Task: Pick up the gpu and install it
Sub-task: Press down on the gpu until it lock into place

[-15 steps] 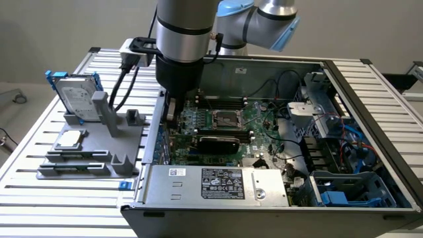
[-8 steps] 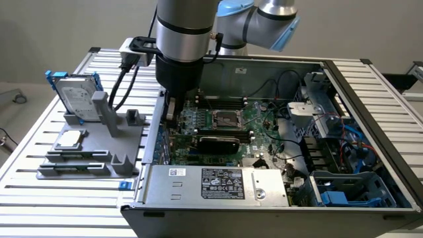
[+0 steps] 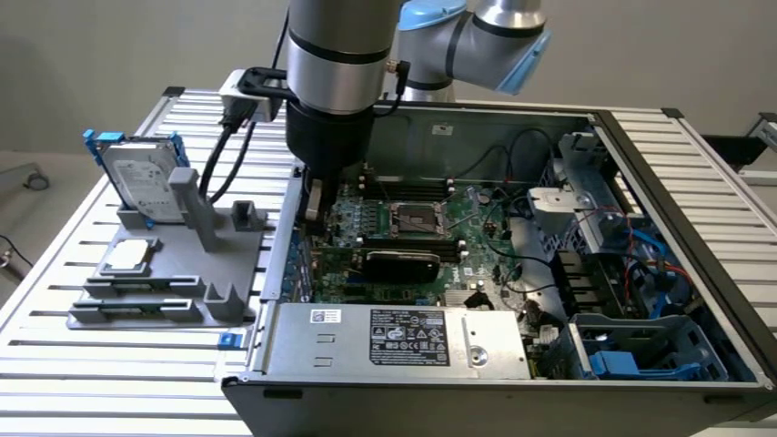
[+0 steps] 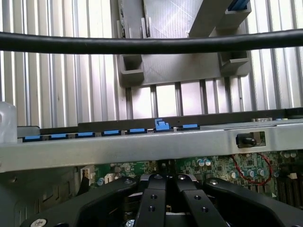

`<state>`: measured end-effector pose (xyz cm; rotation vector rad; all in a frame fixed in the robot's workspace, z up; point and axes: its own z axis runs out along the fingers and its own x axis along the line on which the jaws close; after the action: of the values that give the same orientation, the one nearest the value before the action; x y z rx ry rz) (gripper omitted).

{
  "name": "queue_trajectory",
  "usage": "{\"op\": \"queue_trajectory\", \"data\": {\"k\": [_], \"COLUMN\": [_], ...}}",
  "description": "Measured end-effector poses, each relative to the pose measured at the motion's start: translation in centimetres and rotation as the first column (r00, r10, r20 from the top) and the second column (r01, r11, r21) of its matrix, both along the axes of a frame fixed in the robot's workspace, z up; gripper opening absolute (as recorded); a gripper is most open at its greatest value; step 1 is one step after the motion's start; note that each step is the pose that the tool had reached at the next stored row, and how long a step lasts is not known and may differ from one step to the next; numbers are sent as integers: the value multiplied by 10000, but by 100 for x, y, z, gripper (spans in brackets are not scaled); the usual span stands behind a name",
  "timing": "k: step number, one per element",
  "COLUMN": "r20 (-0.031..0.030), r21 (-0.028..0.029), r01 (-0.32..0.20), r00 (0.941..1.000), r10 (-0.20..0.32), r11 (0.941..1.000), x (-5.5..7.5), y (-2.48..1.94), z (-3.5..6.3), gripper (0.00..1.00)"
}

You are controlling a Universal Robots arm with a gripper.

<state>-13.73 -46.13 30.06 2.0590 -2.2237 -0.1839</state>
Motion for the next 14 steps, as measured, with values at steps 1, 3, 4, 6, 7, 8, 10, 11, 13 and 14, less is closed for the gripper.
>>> {"op": "queue_trajectory", "data": {"k": [1, 3, 4, 6, 7, 8, 10, 11, 13, 14], "r20": [-1, 0, 0, 0, -1, -2, -3, -2, -2, -2], "r21": [0, 1, 0, 1, 1, 1, 0, 1, 1, 1], "r01": [6, 20, 24, 29, 30, 31, 33, 34, 35, 35], "r00": [10000, 10000, 10000, 10000, 10000, 10000, 10000, 10000, 10000, 10000], "r10": [-6, -20, -24, -29, -30, -31, -33, -34, -35, -35], "r11": [10000, 10000, 10000, 10000, 10000, 10000, 10000, 10000, 10000, 10000], "x": [0, -1, -1, -1, -2, -2, -3, -3, -4, -4], "y": [0, 1, 2, 2, 3, 3, 5, 6, 7, 8], "z": [-1, -4, -5, -9, -11, -12, -15, -17, -19, -21], "gripper": [11, 11, 11, 11, 11, 11, 11, 11, 11, 11]}}
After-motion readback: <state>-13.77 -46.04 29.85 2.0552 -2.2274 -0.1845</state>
